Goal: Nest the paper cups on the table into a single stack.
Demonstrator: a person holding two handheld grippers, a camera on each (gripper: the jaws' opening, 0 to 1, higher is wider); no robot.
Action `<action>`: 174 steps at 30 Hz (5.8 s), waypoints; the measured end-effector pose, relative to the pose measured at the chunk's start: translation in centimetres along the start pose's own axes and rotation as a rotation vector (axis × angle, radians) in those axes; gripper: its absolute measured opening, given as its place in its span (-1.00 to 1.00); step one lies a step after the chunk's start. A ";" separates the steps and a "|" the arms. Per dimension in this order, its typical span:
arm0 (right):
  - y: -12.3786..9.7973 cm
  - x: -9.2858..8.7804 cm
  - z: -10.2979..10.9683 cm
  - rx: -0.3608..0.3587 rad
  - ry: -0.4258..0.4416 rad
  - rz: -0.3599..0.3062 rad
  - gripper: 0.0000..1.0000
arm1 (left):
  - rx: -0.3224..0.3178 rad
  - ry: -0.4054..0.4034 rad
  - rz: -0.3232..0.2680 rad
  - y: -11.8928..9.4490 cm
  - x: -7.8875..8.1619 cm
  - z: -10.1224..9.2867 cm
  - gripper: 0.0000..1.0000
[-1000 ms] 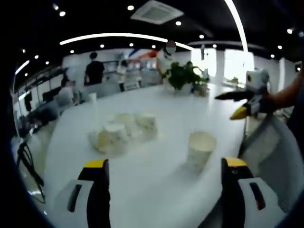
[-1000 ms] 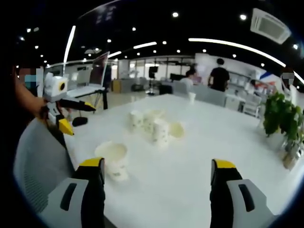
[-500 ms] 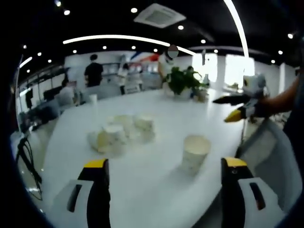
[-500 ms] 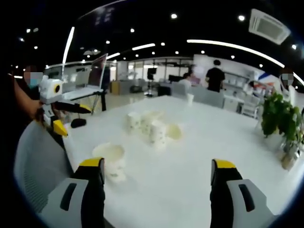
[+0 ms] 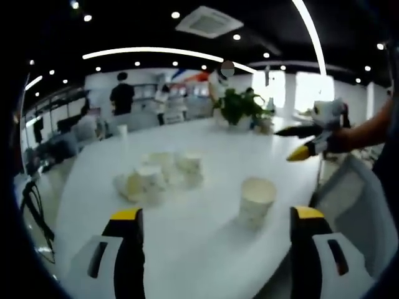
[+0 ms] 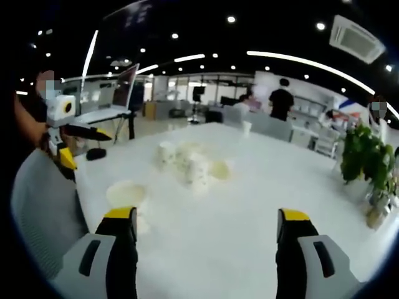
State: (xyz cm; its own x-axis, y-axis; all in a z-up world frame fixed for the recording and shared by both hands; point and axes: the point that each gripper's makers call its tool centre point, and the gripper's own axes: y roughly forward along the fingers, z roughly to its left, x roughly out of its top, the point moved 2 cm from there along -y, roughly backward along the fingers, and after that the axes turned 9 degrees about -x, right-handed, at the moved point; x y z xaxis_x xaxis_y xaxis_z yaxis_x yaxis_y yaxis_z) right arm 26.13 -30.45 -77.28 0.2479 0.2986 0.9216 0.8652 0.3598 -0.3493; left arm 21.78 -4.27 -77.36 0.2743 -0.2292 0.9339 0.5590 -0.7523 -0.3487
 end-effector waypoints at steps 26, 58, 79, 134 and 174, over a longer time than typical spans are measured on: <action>5.0 0.8 -3.2 0.014 -0.065 -0.005 0.82 | -0.086 0.001 0.018 -1.9 1.8 1.0 0.97; 13.6 1.1 -4.3 0.015 -0.086 0.052 0.71 | -0.074 0.070 0.022 -3.0 2.6 2.2 0.97; 19.2 1.7 -4.1 0.034 -0.135 0.077 0.42 | -0.061 0.062 0.045 -1.7 1.9 3.6 0.97; 27.4 3.1 -2.4 -0.013 -0.104 0.076 -1.00 | -0.032 0.029 0.043 -0.5 1.6 5.6 0.96; 22.5 10.7 -7.3 0.182 -0.381 0.597 -1.00 | -0.052 0.063 0.042 -0.7 3.0 4.6 0.96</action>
State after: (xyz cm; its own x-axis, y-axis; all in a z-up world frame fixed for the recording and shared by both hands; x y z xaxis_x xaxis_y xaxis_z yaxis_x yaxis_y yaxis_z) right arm 51.39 -25.59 -74.01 0.4574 0.7647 0.4538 0.5355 0.1705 -0.8271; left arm 25.83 -1.60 -74.72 0.2456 -0.2982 0.9223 0.5065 -0.7718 -0.3844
